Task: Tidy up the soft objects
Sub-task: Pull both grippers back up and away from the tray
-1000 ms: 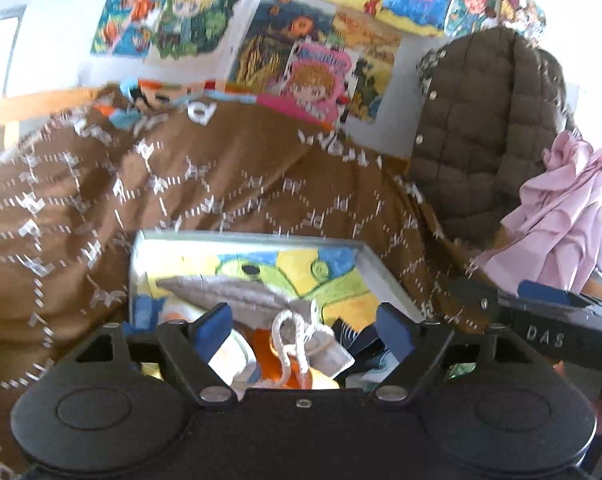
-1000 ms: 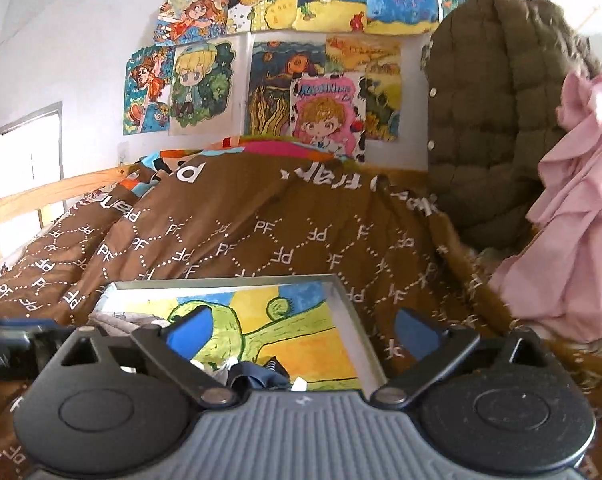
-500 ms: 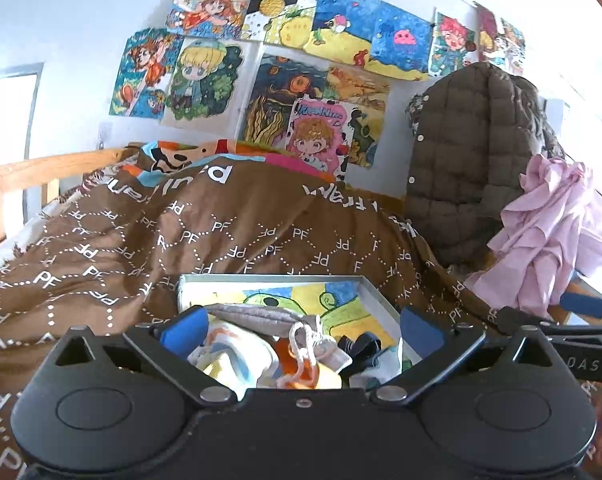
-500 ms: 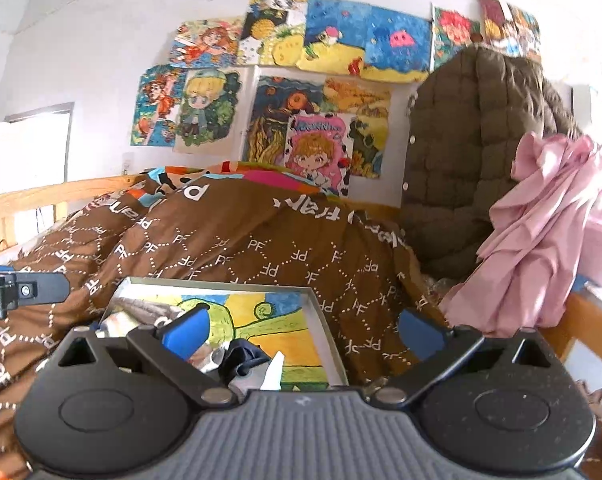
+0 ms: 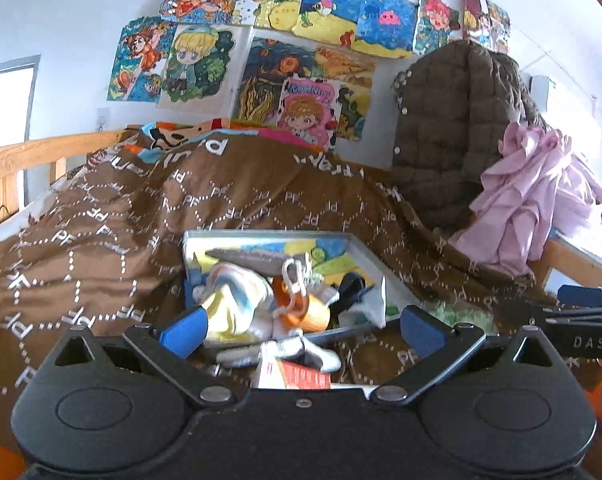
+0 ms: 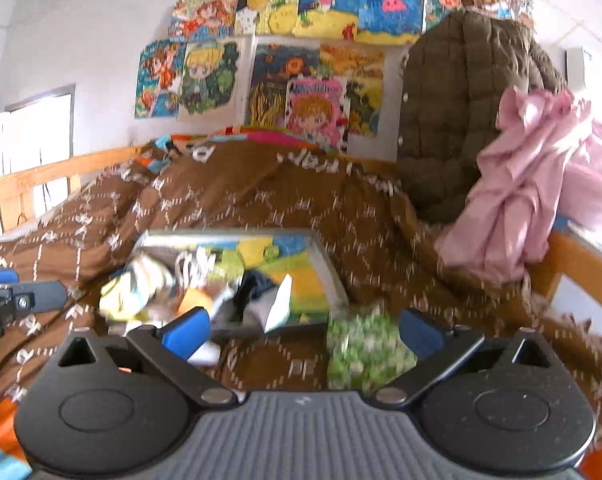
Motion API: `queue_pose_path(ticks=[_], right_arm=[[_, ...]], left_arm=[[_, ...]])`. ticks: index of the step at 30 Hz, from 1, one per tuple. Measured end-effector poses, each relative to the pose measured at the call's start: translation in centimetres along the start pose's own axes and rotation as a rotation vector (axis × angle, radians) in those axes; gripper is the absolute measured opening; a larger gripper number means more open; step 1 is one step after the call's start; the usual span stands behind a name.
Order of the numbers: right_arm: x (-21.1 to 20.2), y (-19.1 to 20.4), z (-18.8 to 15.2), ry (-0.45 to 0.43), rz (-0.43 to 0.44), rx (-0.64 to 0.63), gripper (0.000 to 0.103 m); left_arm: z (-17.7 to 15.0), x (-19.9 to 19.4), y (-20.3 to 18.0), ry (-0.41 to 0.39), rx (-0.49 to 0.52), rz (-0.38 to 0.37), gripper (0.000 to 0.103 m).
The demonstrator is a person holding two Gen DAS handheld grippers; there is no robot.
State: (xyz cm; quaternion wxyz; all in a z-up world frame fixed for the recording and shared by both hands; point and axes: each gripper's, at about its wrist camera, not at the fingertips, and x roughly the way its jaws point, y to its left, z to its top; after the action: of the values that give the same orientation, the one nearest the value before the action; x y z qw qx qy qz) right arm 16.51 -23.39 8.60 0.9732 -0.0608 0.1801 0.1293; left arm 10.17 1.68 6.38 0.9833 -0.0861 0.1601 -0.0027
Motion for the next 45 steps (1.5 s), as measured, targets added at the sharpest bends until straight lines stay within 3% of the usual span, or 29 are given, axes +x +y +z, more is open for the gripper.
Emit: queue_pose_path(ticks=[6,19,45], right_arm=[[-0.4,0.7,-2.6,0.085,0.019,-0.035,0.103],[-1.1,2.1,-4.6,0.150,0.073,-0.077,0.103],[-0.1,5.5,-4.4,0.184,0.153,-0.075,0.103]], left_arm=[[-2.1,-1.0,-0.2,0.047,0.044,-0.001,0.102],[-5.3,-2.2,0.3,0.158,0.098,0.014,0.102],[-6.0,-2.8,3.0,0.206,0.076,0.071,0.102]])
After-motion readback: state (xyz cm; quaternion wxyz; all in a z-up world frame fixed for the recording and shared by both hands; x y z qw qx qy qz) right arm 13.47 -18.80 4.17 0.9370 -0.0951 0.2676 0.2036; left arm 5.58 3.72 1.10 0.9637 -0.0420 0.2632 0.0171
